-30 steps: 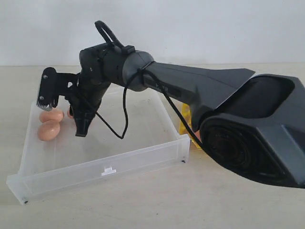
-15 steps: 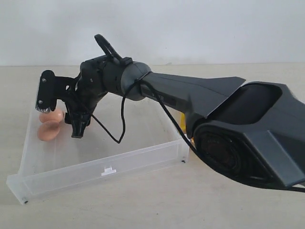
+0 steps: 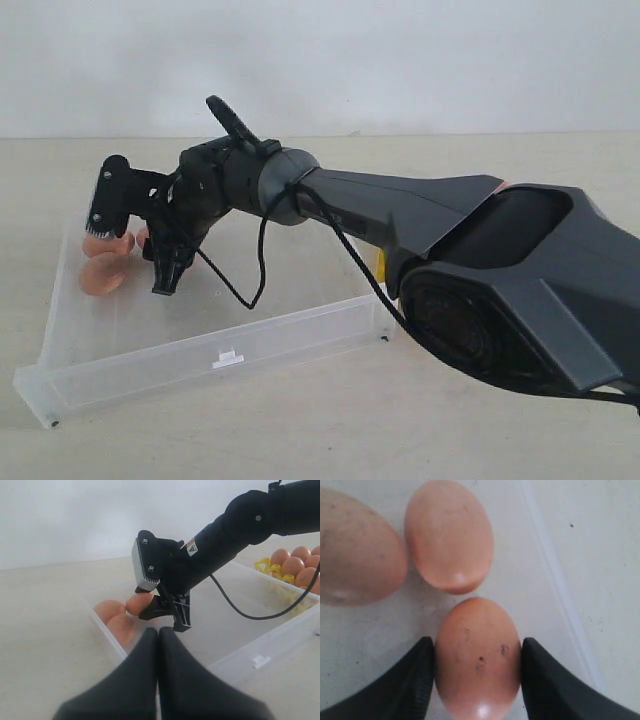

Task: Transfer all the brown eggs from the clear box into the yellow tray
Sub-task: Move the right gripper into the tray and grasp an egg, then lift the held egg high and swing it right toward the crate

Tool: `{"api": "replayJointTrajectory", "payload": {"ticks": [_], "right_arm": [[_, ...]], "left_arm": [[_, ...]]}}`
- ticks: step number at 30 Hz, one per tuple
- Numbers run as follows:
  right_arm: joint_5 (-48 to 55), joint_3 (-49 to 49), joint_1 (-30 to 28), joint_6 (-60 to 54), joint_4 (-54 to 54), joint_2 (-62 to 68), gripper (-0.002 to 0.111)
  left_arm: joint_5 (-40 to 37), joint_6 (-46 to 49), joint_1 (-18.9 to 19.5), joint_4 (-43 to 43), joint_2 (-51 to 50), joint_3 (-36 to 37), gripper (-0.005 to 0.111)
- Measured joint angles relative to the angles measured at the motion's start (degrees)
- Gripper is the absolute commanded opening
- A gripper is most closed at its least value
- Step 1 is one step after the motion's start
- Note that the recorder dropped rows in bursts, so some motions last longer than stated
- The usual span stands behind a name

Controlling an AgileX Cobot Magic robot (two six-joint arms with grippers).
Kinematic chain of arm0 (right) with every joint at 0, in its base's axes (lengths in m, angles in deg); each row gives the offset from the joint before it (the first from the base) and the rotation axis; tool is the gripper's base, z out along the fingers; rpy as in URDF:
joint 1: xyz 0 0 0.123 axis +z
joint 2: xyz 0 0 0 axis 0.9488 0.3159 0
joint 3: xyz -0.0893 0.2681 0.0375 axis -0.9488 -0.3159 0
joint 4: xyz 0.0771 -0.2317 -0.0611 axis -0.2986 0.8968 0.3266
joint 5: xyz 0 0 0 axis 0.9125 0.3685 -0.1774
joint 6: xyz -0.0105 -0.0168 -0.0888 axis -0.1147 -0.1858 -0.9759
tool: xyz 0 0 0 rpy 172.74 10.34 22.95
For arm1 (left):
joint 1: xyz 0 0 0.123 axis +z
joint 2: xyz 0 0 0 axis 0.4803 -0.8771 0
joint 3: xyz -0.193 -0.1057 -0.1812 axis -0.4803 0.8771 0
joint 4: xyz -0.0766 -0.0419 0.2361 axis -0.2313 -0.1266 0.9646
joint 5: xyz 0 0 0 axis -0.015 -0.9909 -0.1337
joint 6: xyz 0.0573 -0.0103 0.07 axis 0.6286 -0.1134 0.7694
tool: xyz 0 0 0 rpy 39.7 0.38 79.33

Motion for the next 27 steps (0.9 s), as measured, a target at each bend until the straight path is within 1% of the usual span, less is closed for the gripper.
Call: {"api": "replayJointTrajectory", "payload": {"ticks": [1, 3, 4, 9, 12, 15, 20, 21, 23, 25, 27], "right_arm": [[0.0, 0.03, -0.02, 1.48, 0.09, 0.13, 0.019], [-0.05, 0.16, -0.02, 4.67, 0.43, 0.13, 0.002], [-0.05, 0.26, -0.05, 5.86, 0.44, 0.13, 0.0], [0.6, 0.26, -0.05, 9.46, 0.68, -0.28, 0.0], [3.3, 0.02, -0.05, 13.67, 0.8, -1.83, 0.0], [8.64, -0.06, -0.05, 18.75, 0.8, -5.47, 0.0], [20.76, -0.06, -0.05, 25.93, 2.76, -14.63, 0.0], [23.0, -0.06, -0.05, 27.85, 4.21, -15.81, 0.0], [29.16, -0.06, -0.05, 34.56, 10.96, -18.06, 0.0], [34.66, -1.42, 0.18, 43.6, 21.14, -19.86, 0.0], [37.74, -5.6, 0.16, 52.12, 33.21, -22.31, 0.0]], "left_arm": [[0.0, 0.0, 0.0, 0.0, 0.0, 0.0, -0.004], [0.0, 0.0, 0.0, 0.0, 0.0, 0.0, -0.004], [0.0, 0.0, 0.0, 0.0, 0.0, 0.0, -0.004], [0.0, 0.0, 0.0, 0.0, 0.0, 0.0, -0.004], [0.0, 0.0, 0.0, 0.0, 0.0, 0.0, -0.004], [0.0, 0.0, 0.0, 0.0, 0.0, 0.0, -0.004], [0.0, 0.0, 0.0, 0.0, 0.0, 0.0, -0.004], [0.0, 0.0, 0.0, 0.0, 0.0, 0.0, -0.004], [0.0, 0.0, 0.0, 0.0, 0.0, 0.0, -0.004], [0.0, 0.0, 0.0, 0.0, 0.0, 0.0, -0.004], [0.0, 0.0, 0.0, 0.0, 0.0, 0.0, -0.004]]}}
